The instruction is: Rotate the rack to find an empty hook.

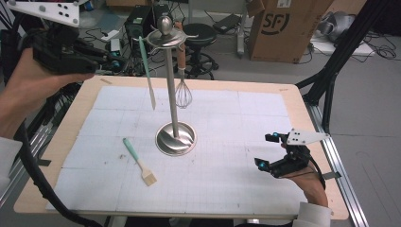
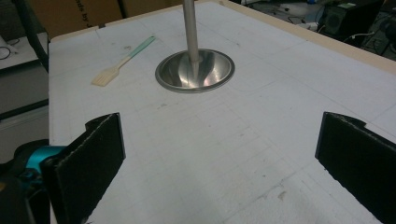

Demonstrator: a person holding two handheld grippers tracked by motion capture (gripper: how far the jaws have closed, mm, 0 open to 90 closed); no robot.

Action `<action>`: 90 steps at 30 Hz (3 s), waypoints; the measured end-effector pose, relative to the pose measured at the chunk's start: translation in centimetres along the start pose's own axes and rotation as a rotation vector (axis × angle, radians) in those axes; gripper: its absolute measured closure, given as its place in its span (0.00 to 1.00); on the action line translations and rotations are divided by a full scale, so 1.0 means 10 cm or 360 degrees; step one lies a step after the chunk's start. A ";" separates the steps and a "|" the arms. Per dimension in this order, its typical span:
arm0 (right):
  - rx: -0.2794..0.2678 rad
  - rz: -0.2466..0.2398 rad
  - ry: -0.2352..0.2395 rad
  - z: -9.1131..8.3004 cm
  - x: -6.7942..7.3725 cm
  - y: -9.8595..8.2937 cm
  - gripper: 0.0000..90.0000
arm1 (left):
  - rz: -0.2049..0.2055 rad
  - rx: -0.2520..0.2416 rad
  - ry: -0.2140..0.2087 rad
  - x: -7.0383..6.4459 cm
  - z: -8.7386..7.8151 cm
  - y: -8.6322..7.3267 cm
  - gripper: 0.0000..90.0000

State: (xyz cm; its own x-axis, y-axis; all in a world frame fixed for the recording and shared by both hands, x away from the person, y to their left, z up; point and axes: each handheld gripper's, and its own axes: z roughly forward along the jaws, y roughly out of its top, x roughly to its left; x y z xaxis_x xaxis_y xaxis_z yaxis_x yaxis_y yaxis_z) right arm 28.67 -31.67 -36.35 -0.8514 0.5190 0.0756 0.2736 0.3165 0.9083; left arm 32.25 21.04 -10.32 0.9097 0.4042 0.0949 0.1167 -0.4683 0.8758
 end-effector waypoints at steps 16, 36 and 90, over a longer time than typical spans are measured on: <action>-0.0009 0.0004 0.0029 0.05 -0.02 0.02 0.00 | 0.0000 0.0006 -0.0008 -0.16 0.16 0.20 1.00; -0.0029 0.0006 0.0034 0.02 -0.02 0.01 0.00 | -0.0034 0.0026 0.0065 -0.04 0.40 0.31 1.00; 0.0018 0.0032 -0.0008 -0.01 0.01 -0.07 0.00 | -0.0095 -0.0018 0.0102 0.02 0.08 -0.88 0.37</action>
State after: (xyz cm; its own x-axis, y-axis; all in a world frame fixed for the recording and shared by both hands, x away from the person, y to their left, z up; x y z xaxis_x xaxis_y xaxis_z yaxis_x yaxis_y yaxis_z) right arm 28.32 -31.91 -36.95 -0.8433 0.5295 0.0918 0.2957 0.3146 0.9020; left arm 31.74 24.62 -18.36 0.8739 0.4806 0.0720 0.1652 -0.4332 0.8860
